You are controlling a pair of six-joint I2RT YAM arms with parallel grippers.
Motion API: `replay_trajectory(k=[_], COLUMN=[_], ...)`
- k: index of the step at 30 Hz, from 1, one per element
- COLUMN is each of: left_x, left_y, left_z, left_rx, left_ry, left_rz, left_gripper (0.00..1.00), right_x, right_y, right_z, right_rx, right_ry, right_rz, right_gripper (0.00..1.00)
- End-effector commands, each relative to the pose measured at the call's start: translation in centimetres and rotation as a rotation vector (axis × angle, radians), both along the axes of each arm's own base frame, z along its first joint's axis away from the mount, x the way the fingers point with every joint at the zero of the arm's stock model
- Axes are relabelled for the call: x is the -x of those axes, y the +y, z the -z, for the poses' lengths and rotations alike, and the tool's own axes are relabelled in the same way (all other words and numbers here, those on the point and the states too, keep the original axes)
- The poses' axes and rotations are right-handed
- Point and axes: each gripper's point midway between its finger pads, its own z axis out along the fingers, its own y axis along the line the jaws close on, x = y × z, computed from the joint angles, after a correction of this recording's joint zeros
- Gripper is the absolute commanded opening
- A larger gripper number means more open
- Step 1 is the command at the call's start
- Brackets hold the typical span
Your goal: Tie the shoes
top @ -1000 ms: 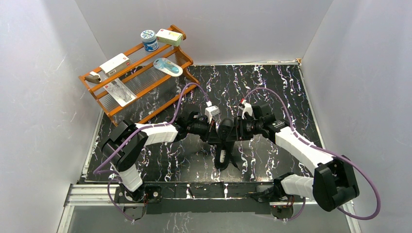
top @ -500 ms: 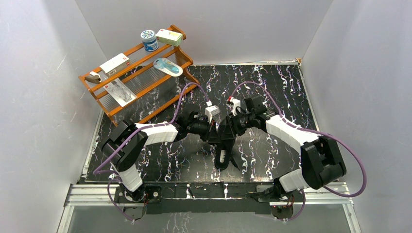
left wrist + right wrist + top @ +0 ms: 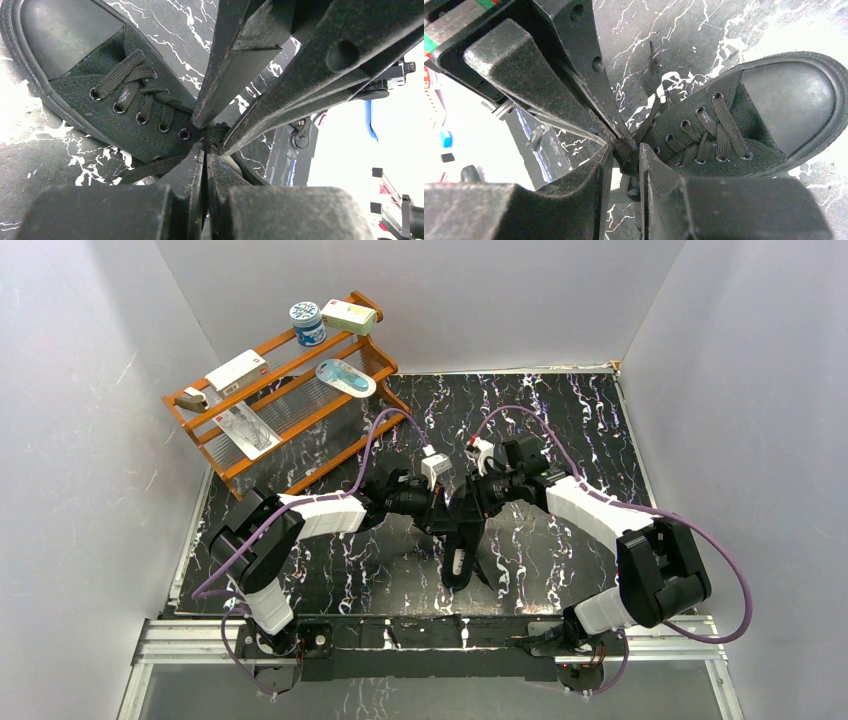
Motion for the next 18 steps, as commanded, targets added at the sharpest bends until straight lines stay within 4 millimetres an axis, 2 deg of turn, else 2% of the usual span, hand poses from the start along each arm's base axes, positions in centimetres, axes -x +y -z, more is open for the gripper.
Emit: replay_trajectory(k=[1, 4, 5, 7, 8, 18], left_x=[-0.1, -0.2, -0.2, -0.3, -0.4, -1.8], left_y=[-0.6, -0.6, -0.6, -0.5, -0.4, -0.1], left_z=[-2.3, -2.4, -2.3, -2.3, -2.2, -1.4], left_rx=[0.065, 0.066, 0.063, 0.056, 0.055, 0.041], left_ry=[-0.038, -0.038, -0.038, -0.040, -0.045, -0.075], left_rz=[0.007, 0.001, -0.003, -0.014, -0.024, -0.119], left_gripper=[0.00, 0.00, 0.00, 0.00, 0.00, 0.00], right_x=[-0.5, 0.0, 0.0, -0.4, -0.4, 1.7], right_y=[0.5, 0.5, 0.5, 0.2, 0.2, 0.7], right_z=[-0.9, -0.6, -0.6, -0.7, -1.0, -2.7], right_rx=[-0.043, -0.051, -0.049, -0.035, -0.038, -0.116], right_ry=[-0.043, -0.026, -0.034, -0.056, -0.057, 0.014], right_rz=[-0.016, -0.024, -0.022, 0.007, 0.014, -0.027], right_gripper=[0.35, 0.33, 0.27, 0.04, 0.00, 0.00])
